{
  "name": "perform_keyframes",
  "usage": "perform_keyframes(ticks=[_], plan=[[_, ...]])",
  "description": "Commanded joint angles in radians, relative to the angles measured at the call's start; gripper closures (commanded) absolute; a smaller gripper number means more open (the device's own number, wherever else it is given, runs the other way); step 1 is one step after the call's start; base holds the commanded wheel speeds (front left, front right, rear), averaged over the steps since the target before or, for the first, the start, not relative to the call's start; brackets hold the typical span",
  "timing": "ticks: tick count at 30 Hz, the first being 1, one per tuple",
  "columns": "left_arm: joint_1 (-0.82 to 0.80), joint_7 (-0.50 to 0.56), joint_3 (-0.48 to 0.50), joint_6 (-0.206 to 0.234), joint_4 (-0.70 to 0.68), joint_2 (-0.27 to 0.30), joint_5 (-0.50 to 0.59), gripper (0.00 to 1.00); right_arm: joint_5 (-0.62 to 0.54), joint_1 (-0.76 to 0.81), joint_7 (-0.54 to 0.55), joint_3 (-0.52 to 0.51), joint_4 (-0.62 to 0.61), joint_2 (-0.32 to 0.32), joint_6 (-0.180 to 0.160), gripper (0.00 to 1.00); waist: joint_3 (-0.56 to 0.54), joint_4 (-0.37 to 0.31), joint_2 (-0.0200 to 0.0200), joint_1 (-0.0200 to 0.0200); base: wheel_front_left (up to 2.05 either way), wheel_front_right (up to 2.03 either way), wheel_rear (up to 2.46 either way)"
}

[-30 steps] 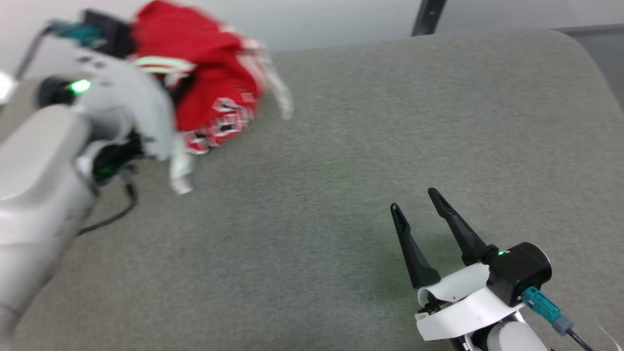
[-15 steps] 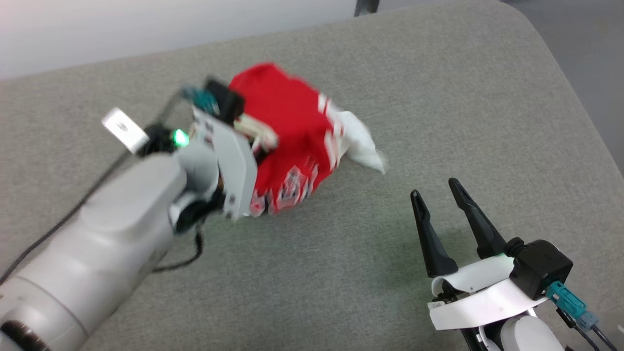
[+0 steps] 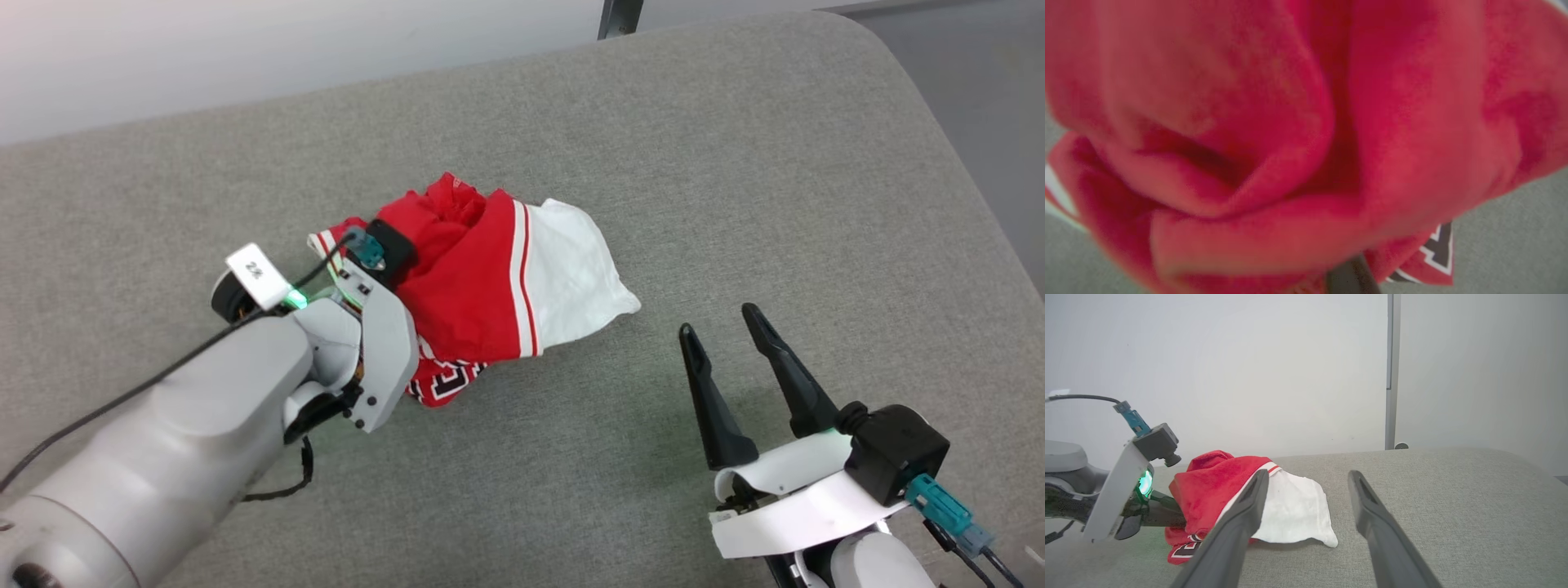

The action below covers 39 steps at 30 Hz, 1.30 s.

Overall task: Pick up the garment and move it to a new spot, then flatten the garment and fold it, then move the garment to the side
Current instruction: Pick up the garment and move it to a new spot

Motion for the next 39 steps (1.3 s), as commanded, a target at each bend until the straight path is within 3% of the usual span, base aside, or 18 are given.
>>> perform_keyframes(ticks=[1, 5, 6, 7, 9, 10, 11, 15, 23, 32, 39], plan=[[0.028, 0.009, -0.009, 0.000, 0.017, -0.001, 0.012, 1.00, 0.003, -0.008, -0.005, 0.006, -0.004, 0.002, -0.001, 0.00, 0.008, -0.009, 0.0000, 0.0000, 0.00, 0.00, 0.00], [0.043, 0.027, -0.012, 0.000, 0.055, -0.020, 0.041, 1.00, 0.008, -0.017, -0.005, 0.001, -0.011, 0.002, -0.001, 0.00, 0.027, -0.029, 0.0000, 0.0000, 0.00, 0.00, 0.00], [0.044, 0.031, -0.013, 0.000, 0.065, -0.025, 0.037, 0.95, 0.009, -0.016, -0.005, -0.004, -0.012, 0.002, -0.001, 0.00, 0.030, -0.031, 0.0000, 0.0000, 0.00, 0.00, 0.00], [0.045, 0.038, -0.014, 0.001, 0.073, -0.031, 0.036, 0.77, 0.010, -0.014, -0.005, -0.007, -0.013, 0.002, -0.001, 0.00, 0.031, -0.031, 0.0000, 0.0000, 0.00, 0.00, 0.00], [0.042, 0.037, -0.015, 0.001, 0.085, -0.037, 0.034, 0.54, 0.012, -0.010, -0.005, -0.013, -0.014, 0.002, -0.001, 0.00, 0.032, -0.030, 0.0000, 0.0000, 0.00, 0.00, 0.00], [0.039, 0.036, -0.015, 0.001, 0.091, -0.039, 0.033, 0.23, 0.012, -0.007, -0.005, -0.016, -0.013, 0.002, -0.001, 0.00, 0.030, -0.028, 0.0000, 0.0000, 0.00, 0.00, 0.00], [0.038, 0.038, -0.015, 0.001, 0.094, -0.042, 0.033, 0.00, 0.011, -0.003, -0.005, -0.020, -0.010, 0.002, -0.001, 0.00, 0.026, -0.024, 0.0000, 0.0000, 0.00, 0.00, 0.00], [0.037, 0.029, -0.014, 0.001, 0.096, -0.043, 0.004, 0.00, 0.014, 0.010, -0.005, -0.023, 0.001, 0.002, -0.001, 0.00, -0.006, 0.004, 0.0000, 0.0000, 0.00, 0.00, 0.00], [0.041, -0.098, 0.020, 0.001, 0.063, -0.034, -0.130, 0.00, -0.011, 0.043, -0.005, -0.024, 0.034, 0.001, -0.001, 0.00, -0.096, 0.080, 0.0000, 0.0000, 0.00, 0.00, 0.00], [0.210, -0.333, 0.090, 0.001, 0.031, -0.013, -0.241, 0.00, -0.057, 0.101, -0.005, -0.058, 0.080, 0.001, -0.001, 0.00, -0.189, 0.178, 0.0000, 0.0000, 0.00, 0.00, 0.00], [0.369, -0.480, 0.123, 0.024, 0.004, -0.006, -0.282, 0.00, -0.095, 0.154, 0.019, -0.097, 0.084, 0.001, -0.001, 0.00, -0.230, 0.245, 0.0000, 0.0000, 0.00, 0.00, 0.00]])
